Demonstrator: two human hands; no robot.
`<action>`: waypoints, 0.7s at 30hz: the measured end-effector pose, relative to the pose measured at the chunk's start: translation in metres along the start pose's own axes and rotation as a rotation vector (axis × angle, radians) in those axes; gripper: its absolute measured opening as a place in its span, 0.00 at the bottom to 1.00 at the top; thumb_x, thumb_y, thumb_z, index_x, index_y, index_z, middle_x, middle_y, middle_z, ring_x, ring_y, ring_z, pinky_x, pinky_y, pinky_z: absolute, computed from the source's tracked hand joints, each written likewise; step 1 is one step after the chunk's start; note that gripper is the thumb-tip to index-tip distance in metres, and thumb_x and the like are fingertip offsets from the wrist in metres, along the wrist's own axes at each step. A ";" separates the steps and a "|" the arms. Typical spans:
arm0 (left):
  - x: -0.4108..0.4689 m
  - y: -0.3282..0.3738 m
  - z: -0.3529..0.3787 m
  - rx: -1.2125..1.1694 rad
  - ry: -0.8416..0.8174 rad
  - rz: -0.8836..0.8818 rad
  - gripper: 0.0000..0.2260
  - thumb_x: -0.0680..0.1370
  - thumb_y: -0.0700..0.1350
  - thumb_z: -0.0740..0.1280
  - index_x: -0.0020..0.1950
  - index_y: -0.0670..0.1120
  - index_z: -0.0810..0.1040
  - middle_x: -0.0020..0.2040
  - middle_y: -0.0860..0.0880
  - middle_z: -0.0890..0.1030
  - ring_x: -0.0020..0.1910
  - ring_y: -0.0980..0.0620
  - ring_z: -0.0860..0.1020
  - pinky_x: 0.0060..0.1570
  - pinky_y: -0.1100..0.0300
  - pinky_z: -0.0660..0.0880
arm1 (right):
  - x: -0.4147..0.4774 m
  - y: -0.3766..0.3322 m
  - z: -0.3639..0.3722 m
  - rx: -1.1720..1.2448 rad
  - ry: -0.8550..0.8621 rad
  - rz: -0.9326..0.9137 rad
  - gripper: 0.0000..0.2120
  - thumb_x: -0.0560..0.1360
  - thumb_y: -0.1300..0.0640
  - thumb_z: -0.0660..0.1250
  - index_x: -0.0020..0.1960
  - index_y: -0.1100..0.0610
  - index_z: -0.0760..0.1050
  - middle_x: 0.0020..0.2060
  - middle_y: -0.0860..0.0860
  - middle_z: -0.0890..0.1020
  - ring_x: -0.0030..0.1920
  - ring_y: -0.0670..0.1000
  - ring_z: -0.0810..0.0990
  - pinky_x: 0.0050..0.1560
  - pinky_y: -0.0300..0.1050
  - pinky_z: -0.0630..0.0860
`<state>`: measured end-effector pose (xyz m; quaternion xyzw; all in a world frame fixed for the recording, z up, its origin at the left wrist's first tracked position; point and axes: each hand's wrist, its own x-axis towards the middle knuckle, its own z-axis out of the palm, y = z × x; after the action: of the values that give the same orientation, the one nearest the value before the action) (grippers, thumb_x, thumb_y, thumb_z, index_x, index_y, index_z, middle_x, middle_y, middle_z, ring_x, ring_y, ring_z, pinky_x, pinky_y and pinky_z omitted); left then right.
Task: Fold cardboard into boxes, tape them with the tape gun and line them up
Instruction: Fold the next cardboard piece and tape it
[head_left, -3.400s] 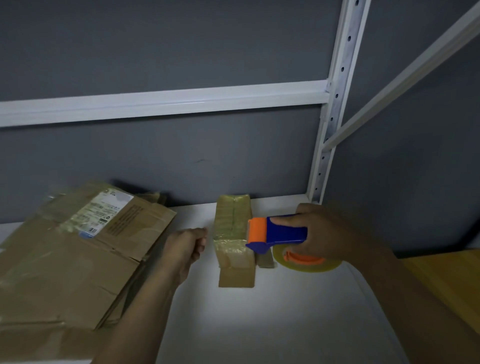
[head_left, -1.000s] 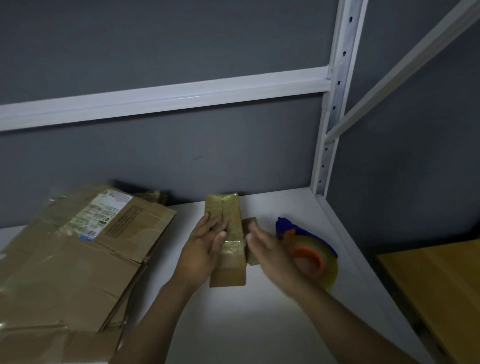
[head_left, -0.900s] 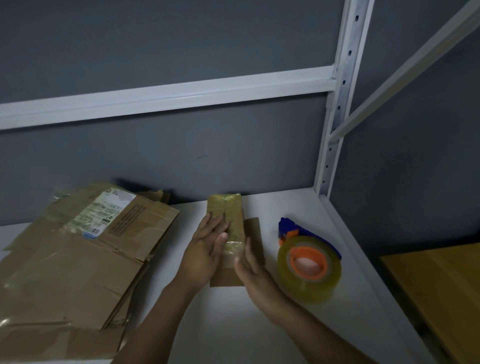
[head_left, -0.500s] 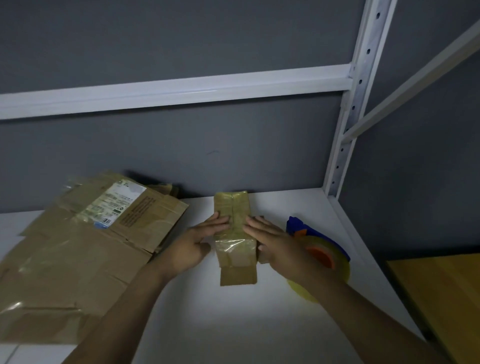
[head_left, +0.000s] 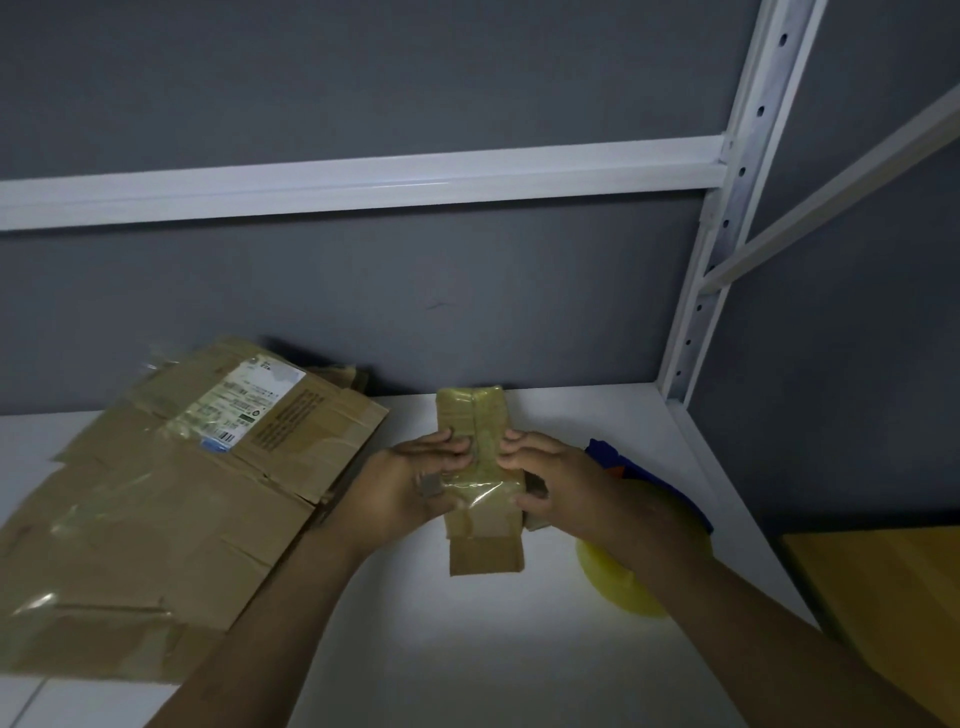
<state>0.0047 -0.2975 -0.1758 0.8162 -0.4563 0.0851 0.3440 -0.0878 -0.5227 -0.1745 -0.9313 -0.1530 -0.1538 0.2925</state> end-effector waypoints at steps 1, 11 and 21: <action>0.000 0.002 0.002 0.037 0.035 0.014 0.27 0.65 0.46 0.80 0.62 0.46 0.79 0.62 0.53 0.79 0.67 0.62 0.68 0.67 0.68 0.65 | 0.000 -0.002 0.004 -0.038 0.029 0.001 0.21 0.72 0.59 0.72 0.64 0.60 0.76 0.68 0.51 0.72 0.69 0.42 0.66 0.68 0.36 0.65; -0.002 0.017 0.004 0.046 0.023 -0.043 0.32 0.71 0.71 0.61 0.58 0.47 0.82 0.60 0.61 0.75 0.64 0.63 0.68 0.62 0.74 0.60 | 0.003 -0.016 0.004 -0.002 0.109 0.102 0.14 0.76 0.48 0.67 0.54 0.58 0.77 0.57 0.48 0.73 0.60 0.43 0.71 0.58 0.41 0.72; -0.004 0.001 -0.002 -0.037 -0.054 -0.024 0.25 0.72 0.58 0.68 0.64 0.45 0.78 0.65 0.61 0.73 0.70 0.66 0.64 0.68 0.73 0.57 | -0.010 -0.005 0.009 -0.013 0.085 -0.029 0.16 0.75 0.59 0.65 0.62 0.62 0.77 0.64 0.54 0.74 0.67 0.39 0.62 0.69 0.27 0.55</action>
<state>0.0027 -0.2938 -0.1754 0.8171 -0.4572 0.0506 0.3476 -0.0973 -0.5151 -0.1828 -0.9236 -0.1528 -0.1982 0.2903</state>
